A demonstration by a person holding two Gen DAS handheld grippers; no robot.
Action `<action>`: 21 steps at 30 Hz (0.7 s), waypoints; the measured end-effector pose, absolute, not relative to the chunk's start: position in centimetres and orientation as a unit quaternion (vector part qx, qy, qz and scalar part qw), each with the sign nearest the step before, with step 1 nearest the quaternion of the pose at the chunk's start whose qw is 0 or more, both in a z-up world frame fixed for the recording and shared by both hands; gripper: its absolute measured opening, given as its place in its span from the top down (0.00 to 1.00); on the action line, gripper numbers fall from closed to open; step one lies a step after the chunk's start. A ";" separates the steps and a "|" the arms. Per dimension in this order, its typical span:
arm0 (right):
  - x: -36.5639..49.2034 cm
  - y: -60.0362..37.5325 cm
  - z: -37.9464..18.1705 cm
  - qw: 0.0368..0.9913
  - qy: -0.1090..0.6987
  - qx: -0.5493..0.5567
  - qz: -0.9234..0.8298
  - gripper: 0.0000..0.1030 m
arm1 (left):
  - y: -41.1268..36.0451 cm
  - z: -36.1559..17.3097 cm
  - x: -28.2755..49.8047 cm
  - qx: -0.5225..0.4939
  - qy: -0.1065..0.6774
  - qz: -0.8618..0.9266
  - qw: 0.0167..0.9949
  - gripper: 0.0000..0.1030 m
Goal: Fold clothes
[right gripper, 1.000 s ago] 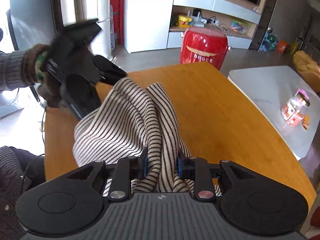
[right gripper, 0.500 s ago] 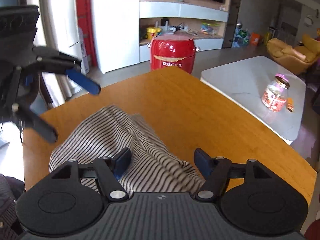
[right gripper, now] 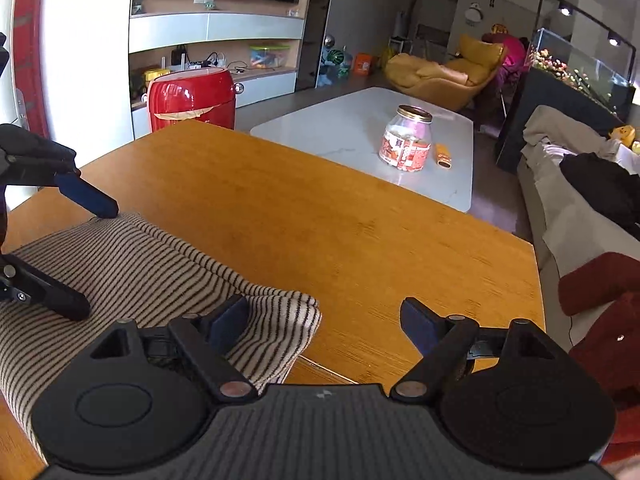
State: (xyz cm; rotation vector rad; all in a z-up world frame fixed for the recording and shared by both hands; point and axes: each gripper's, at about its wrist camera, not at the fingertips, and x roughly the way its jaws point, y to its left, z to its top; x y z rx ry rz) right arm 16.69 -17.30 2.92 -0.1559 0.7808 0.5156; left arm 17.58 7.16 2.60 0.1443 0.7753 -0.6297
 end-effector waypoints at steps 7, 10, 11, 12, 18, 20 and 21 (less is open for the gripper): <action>14.1 -20.8 3.3 0.863 0.431 0.069 0.256 0.12 | 7.2 5.7 17.2 0.094 0.342 -0.308 0.883 0.03; 13.0 -22.3 3.5 0.845 0.451 0.130 0.257 0.09 | 7.3 6.5 17.9 0.083 0.333 -0.329 0.880 0.02; 12.6 -22.8 3.5 0.838 0.457 0.151 0.257 0.09 | 7.2 6.4 18.4 0.079 0.336 -0.336 0.877 0.02; 12.3 -23.3 3.6 0.831 0.463 0.171 0.258 0.09 | 6.9 5.9 19.1 0.076 0.344 -0.337 0.873 0.02; 9.9 -21.1 -0.6 0.753 0.523 0.248 0.312 0.25 | 6.4 3.3 21.6 0.054 0.381 -0.338 0.859 0.00; 10.2 -20.0 -1.4 0.749 0.528 0.248 0.314 0.32 | 6.3 2.5 22.3 0.047 0.391 -0.338 0.855 0.00; 10.7 -19.8 -1.5 0.749 0.528 0.249 0.313 0.38 | 6.4 2.4 22.3 0.046 0.392 -0.337 0.855 0.00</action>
